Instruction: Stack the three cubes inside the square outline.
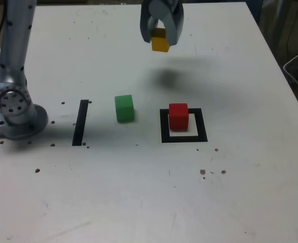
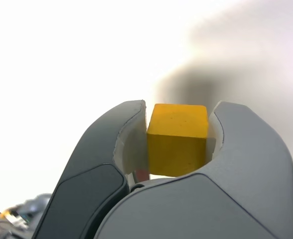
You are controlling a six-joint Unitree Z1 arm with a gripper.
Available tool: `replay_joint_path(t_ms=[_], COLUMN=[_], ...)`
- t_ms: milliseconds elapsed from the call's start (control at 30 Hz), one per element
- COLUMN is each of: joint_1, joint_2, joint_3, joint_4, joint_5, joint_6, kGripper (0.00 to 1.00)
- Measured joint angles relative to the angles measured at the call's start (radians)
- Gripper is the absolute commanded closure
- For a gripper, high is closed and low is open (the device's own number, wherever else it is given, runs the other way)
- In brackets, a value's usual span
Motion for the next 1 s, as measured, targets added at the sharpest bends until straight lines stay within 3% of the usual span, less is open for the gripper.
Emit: replay_joint_path(t_ms=[233,700,1000], joint_1=[-0.157,-0.394,-0.444], joint_2=[-0.053,-0.055,-0.015], joint_3=[-0.012,0.065,0.061], joint_4=[0.07,0.076,0.064], joint_5=[-0.001,-0.039,-0.124], joint_6=[-0.198,-0.532,-0.644], kGripper=[0.84,0.84,0.84])
